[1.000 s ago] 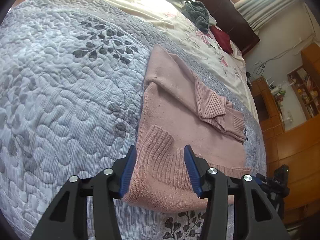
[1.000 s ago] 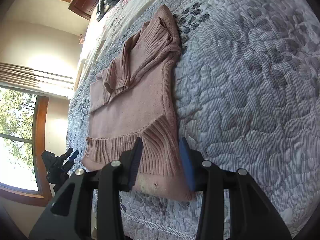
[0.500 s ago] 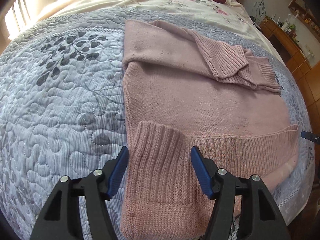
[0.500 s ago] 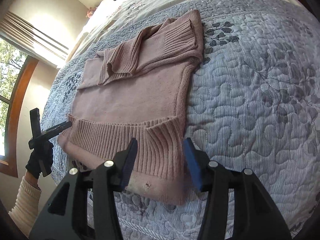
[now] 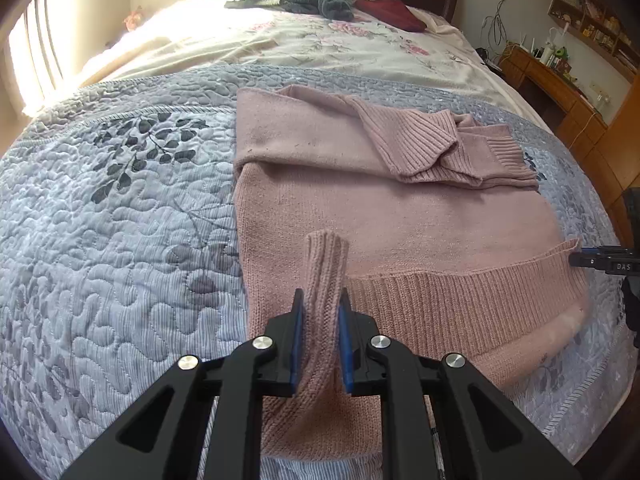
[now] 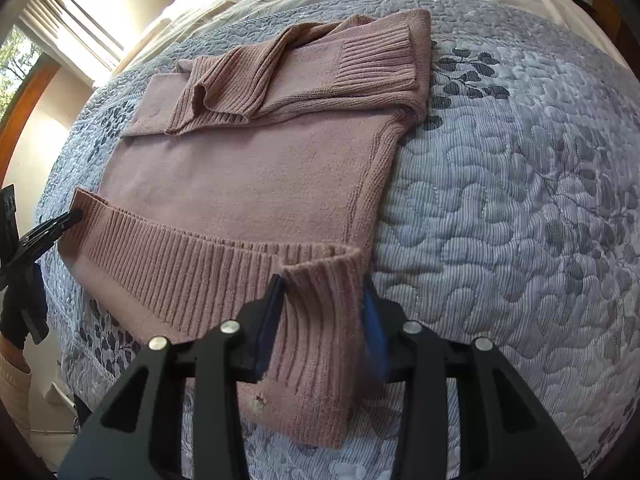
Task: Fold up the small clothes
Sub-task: 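Lift the hem with both grippers and fold it up over the collar, release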
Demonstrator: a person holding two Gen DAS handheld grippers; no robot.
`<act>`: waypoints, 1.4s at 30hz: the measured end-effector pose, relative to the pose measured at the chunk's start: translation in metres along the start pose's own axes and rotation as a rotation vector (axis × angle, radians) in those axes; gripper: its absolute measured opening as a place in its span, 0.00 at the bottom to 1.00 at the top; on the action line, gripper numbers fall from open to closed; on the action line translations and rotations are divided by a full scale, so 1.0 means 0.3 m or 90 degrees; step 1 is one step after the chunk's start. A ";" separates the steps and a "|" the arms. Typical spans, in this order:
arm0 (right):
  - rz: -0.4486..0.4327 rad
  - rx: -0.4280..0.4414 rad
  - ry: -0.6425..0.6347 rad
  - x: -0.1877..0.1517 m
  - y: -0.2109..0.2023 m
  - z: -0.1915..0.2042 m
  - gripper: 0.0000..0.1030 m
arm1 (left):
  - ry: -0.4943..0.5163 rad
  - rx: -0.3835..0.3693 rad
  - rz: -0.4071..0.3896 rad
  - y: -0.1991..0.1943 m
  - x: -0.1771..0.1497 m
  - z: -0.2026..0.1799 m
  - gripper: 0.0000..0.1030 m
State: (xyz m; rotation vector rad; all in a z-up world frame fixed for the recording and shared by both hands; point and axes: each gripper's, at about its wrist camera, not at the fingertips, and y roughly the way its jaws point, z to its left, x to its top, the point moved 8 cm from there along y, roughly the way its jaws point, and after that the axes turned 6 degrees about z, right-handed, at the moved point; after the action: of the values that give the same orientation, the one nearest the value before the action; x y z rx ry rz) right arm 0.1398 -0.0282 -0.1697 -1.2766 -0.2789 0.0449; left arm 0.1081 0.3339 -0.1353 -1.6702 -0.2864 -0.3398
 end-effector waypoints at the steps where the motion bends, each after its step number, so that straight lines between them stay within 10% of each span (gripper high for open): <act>1: 0.002 -0.007 -0.001 -0.002 0.004 0.000 0.25 | -0.002 0.001 0.013 0.023 -0.002 0.003 0.16; 4: -0.003 -0.013 -0.004 -0.007 0.003 0.000 0.09 | -0.012 0.008 0.046 0.089 -0.012 0.015 0.24; 21: -0.096 0.079 0.004 -0.055 -0.230 0.059 0.06 | -0.045 -0.015 -0.093 -0.155 0.002 -0.004 0.10; 32: -0.181 0.070 0.005 0.292 -0.422 0.032 0.06 | -0.067 -0.027 -0.211 -0.273 0.394 -0.007 0.10; 42: -0.194 0.047 0.076 0.664 -0.323 -0.114 0.06 | -0.082 0.011 -0.216 -0.067 0.714 0.059 0.10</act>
State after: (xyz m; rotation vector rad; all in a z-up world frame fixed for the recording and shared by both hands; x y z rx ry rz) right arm 0.3282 -0.0515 -0.0505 -1.1468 -0.3623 -0.2778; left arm 0.2992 0.3522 -0.0368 -1.6282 -0.6716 -0.4816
